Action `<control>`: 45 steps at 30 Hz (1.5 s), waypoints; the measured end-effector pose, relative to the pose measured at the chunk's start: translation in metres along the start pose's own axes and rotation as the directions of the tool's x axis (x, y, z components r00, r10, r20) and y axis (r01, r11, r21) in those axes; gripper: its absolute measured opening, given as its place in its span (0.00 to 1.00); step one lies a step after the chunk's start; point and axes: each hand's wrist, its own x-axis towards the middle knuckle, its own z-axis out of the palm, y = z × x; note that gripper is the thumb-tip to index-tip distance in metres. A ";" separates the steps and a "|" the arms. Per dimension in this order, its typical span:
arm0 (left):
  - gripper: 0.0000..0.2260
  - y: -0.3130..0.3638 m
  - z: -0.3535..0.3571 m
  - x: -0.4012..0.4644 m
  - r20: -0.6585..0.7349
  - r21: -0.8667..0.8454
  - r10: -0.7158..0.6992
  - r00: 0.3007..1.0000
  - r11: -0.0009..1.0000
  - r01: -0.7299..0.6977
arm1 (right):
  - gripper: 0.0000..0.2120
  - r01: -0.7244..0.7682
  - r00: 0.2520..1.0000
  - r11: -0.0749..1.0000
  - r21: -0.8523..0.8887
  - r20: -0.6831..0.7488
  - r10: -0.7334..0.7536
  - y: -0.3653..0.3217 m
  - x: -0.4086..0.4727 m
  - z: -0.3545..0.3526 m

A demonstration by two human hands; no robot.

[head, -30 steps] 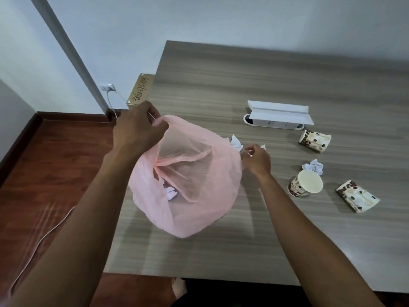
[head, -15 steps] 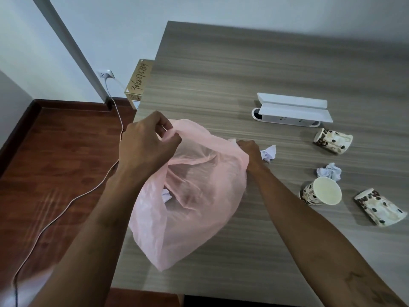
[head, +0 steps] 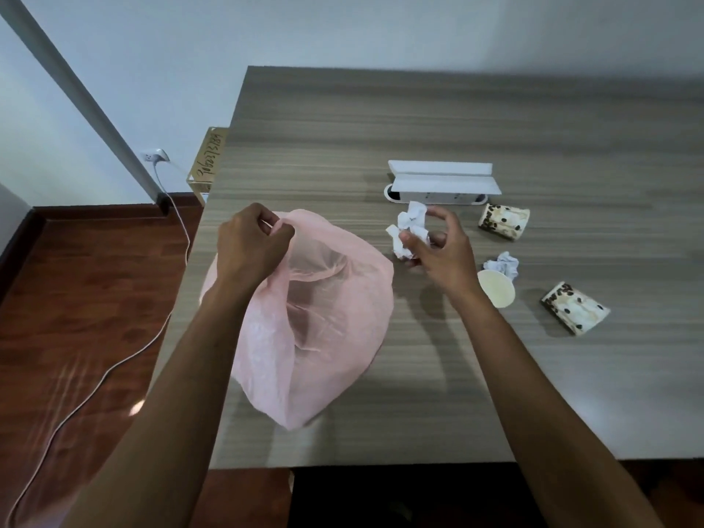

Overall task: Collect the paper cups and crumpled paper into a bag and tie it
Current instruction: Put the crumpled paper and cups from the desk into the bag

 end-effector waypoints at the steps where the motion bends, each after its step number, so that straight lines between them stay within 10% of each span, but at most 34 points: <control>1: 0.04 0.004 0.003 -0.003 0.014 0.000 -0.005 1.000 1.000 0.005 | 0.20 0.009 1.000 1.000 0.007 0.025 -0.009 -0.003 -0.010 -0.003; 16: 0.04 0.060 0.032 -0.035 0.028 -0.108 0.108 0.994 0.989 -0.104 | 0.10 0.147 0.969 0.893 -0.425 0.245 -0.043 0.028 -0.066 0.015; 24: 0.09 0.046 0.010 -0.032 -0.036 0.028 0.124 0.992 0.992 -0.123 | 0.25 0.152 0.779 0.853 -0.499 0.591 0.207 0.008 -0.071 0.037; 29: 0.10 0.029 -0.010 -0.018 -0.101 0.059 0.084 0.991 0.995 -0.078 | 0.08 0.215 0.914 0.971 -0.105 0.373 -0.162 -0.039 -0.060 0.013; 32: 0.10 0.024 -0.022 -0.007 -0.092 0.103 0.080 0.993 0.992 -0.070 | 0.10 0.323 0.946 0.927 -0.191 0.028 -0.324 -0.045 -0.026 0.001; 38: 0.11 0.015 -0.031 0.004 -0.086 0.131 0.096 0.992 0.988 -0.084 | 0.11 -0.165 0.983 0.918 -0.360 -0.131 0.125 0.022 0.054 -0.017; 45: 0.09 0.011 -0.017 0.014 -0.089 0.131 0.132 0.987 0.984 -0.119 | 0.23 -0.095 0.975 0.750 -0.655 0.089 0.202 0.101 0.099 -0.001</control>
